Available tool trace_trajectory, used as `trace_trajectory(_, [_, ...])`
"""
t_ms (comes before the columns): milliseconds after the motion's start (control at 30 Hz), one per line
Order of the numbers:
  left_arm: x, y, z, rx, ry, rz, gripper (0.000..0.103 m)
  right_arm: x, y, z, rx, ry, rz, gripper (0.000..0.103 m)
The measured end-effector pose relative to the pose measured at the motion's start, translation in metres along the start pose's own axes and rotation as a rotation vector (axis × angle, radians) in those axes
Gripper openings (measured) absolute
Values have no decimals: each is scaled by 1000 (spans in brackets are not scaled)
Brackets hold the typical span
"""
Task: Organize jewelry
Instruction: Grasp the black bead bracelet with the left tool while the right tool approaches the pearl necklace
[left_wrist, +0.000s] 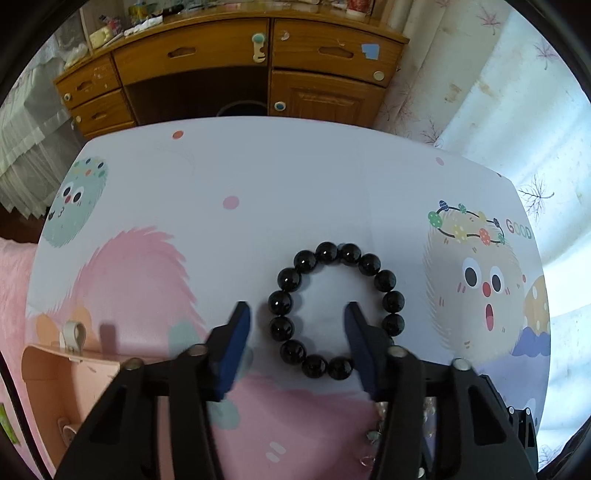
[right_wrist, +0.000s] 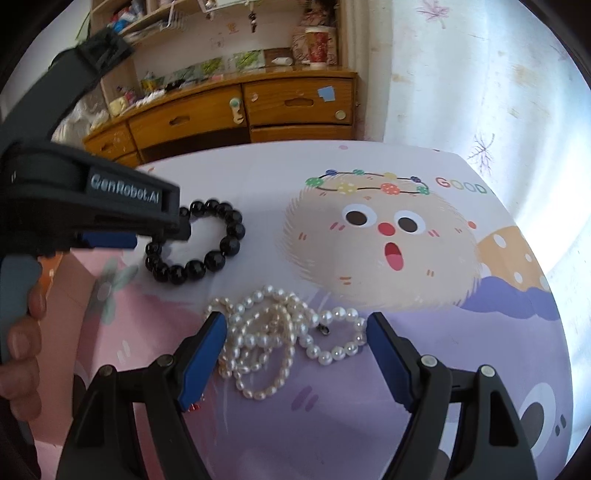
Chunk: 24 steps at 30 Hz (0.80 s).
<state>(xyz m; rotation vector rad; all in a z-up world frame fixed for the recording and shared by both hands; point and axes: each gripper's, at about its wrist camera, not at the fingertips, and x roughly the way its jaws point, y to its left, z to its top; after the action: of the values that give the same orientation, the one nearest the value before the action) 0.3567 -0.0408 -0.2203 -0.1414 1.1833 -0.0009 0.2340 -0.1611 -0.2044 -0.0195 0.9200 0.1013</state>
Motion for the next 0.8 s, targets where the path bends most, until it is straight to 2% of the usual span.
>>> trace_trajectory(100, [5, -1, 1, -3, 9, 2, 40, 0, 0, 0, -8, -6, 5, 77])
trace_trajectory(167, [8, 0, 2, -12, 18, 3, 39, 0, -1, -1, -14, -13, 12, 71])
trace_trajectory(233, [8, 4, 0, -20, 24, 11, 38, 0, 0, -1, -32, -14, 6, 55])
trace_trajectory(300, [8, 6, -1, -23, 17, 13, 38, 0, 3, -1, -85, -13, -26, 44])
trace_trajectory(333, [9, 5, -1, -20, 17, 17, 38, 0, 3, -1, -90, -14, -8, 39])
trace_trajectory(433, [11, 2, -2, -6, 4, 25, 38, -1, 1, 0, -102, -7, 5, 33])
trace_trajectory(533, [11, 2, -2, -5, -8, 34, 27, -3, -5, 0, -90, 7, 29, 32])
trace_trajectory(600, [11, 2, -3, -4, -16, 47, 13, -5, -10, 1, -66, 18, 32, 32])
trace_trajectory(800, [9, 9, -5, -19, -32, 36, 13, -17, -28, 4, 30, -4, 93, 33])
